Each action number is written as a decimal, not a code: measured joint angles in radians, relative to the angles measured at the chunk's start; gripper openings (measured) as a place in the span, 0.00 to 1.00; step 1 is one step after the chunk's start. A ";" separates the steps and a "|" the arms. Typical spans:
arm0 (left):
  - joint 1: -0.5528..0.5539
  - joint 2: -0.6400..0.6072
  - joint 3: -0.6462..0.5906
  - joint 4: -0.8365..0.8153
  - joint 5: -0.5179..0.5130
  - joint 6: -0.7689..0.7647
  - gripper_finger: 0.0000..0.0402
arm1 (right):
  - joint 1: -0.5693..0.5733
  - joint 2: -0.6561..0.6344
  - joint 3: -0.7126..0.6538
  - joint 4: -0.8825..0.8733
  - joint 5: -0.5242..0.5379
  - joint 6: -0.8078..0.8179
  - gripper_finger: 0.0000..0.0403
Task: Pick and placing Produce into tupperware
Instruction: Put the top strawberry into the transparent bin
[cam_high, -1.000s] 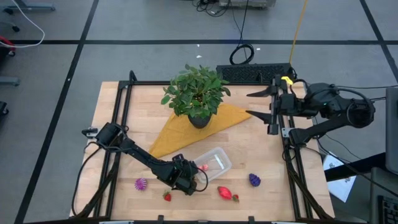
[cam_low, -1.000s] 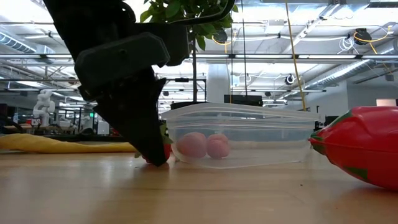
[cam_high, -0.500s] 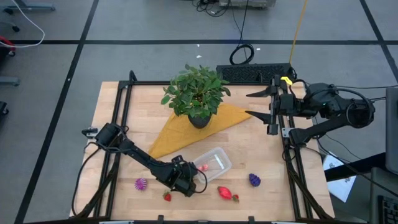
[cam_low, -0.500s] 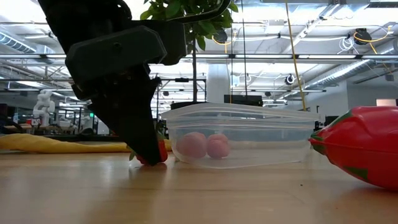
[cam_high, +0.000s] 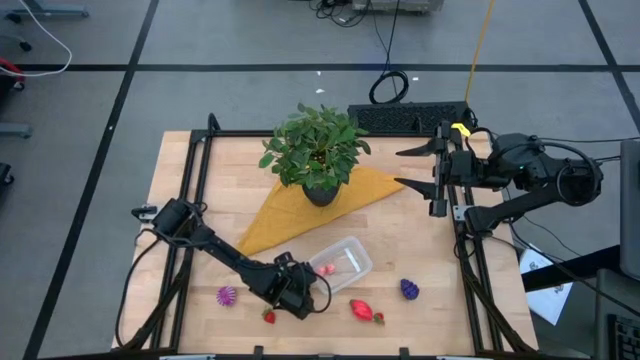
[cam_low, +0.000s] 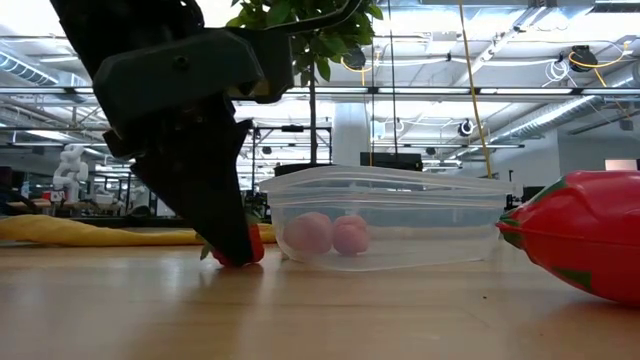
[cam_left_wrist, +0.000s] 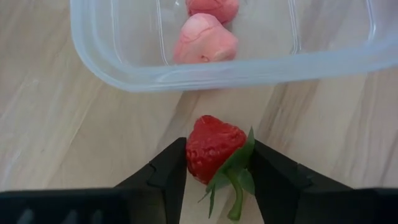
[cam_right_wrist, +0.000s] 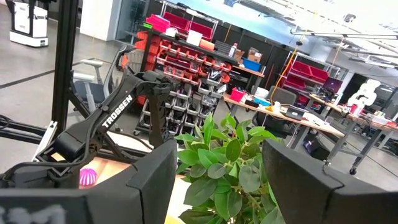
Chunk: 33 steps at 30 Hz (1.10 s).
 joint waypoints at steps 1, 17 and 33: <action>-0.002 0.000 0.000 0.000 0.000 -0.008 0.39 | 0.000 0.000 0.000 0.000 0.000 0.000 0.57; -0.021 -0.010 0.084 -0.101 0.127 -0.017 0.39 | 0.000 0.000 0.000 0.000 0.000 0.004 0.57; -0.005 -0.010 0.383 -0.316 0.067 0.148 0.39 | 0.000 0.000 0.000 0.000 0.000 0.004 0.57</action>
